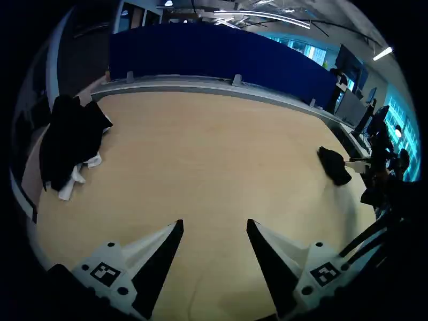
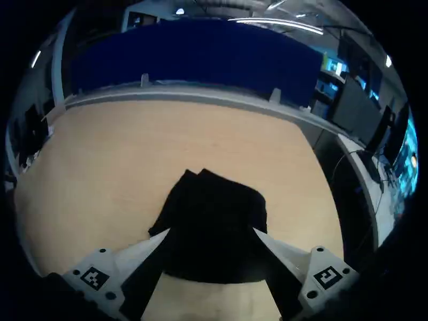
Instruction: Fold towel
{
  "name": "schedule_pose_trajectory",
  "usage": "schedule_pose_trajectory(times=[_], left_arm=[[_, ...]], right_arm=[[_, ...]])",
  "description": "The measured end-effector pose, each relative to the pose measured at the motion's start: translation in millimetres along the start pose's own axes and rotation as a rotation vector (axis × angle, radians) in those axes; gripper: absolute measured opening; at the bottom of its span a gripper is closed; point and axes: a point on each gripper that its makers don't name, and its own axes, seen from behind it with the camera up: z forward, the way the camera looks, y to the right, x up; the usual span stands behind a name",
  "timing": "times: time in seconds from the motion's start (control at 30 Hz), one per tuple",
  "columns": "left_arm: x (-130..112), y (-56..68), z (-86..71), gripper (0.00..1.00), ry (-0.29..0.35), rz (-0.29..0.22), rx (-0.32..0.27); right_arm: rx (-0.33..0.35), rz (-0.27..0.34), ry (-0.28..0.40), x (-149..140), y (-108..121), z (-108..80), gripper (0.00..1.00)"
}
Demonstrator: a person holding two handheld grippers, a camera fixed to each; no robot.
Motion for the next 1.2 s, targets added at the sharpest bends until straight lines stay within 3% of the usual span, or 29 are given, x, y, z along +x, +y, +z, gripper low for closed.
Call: schedule_pose_trajectory(times=[0.3, 0.5, 0.73, 0.83, 1.0, 1.2], left_arm=[[8.3, -1.0, 2.1, 0.87, 0.027, -0.009, -0.031], [16.4, -3.5, 4.2, 0.87, 0.044, -0.010, -0.049], [29.8, -8.5, 7.4, 0.87, 0.082, -0.008, -0.058], [34.7, -10.2, 8.3, 0.87, 0.097, -0.006, -0.061], [49.0, -15.7, 8.8, 0.87, 0.150, 0.000, -0.060], [96.0, -29.3, 2.5, 0.87, 0.330, 0.010, -0.039]], right_arm=[[-0.014, 0.109, 0.255, 73.7, -19.9, -47.2, 1.00], [-0.026, 0.186, 0.465, 125.7, -40.1, -96.3, 1.00], [-0.039, 0.182, 0.676, 166.2, -77.7, -151.5, 1.00], [-0.038, 0.155, 0.709, 171.8, -98.8, -162.8, 1.00], [-0.013, 0.111, 0.687, 171.4, -128.9, -163.2, 1.00], [-0.003, 0.107, 0.667, 172.8, -148.1, -163.4, 1.00]])
